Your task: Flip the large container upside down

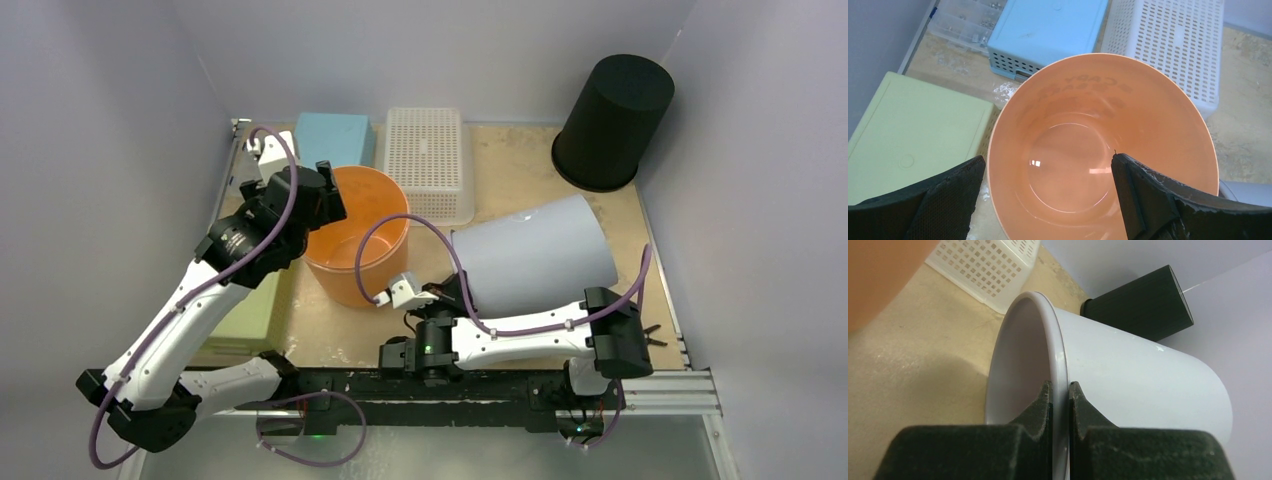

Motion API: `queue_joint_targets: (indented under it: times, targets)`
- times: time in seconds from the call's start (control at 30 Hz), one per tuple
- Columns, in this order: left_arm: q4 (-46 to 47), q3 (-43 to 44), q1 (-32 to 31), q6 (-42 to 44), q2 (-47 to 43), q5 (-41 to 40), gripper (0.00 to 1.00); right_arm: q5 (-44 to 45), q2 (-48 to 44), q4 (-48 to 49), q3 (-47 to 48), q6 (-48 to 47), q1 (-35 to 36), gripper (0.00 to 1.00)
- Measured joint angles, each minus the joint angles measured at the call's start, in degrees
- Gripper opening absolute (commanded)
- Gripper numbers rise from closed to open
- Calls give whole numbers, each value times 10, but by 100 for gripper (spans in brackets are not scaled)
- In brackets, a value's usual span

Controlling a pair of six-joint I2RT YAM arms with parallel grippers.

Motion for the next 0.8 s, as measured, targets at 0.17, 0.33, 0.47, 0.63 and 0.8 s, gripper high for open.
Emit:
queue_joint_targets:
  times: [0.17, 0.33, 0.47, 0.63, 0.8]
  targets:
    - [13, 0, 18, 14, -8, 21, 97, -1, 10, -1, 0, 3, 21, 0]
    - [20, -5, 18, 14, -21, 38, 97, -10, 35, -1, 0, 0, 44, 0]
    - [21, -11, 18, 14, -37, 48, 97, -31, 49, 4, -1, -6, 52, 0]
    - [21, -17, 18, 13, -61, 61, 97, -90, 50, 55, -24, -15, 54, 0]
    - [21, -23, 18, 11, -76, 77, 97, -171, 49, 146, -68, -33, 54, 0]
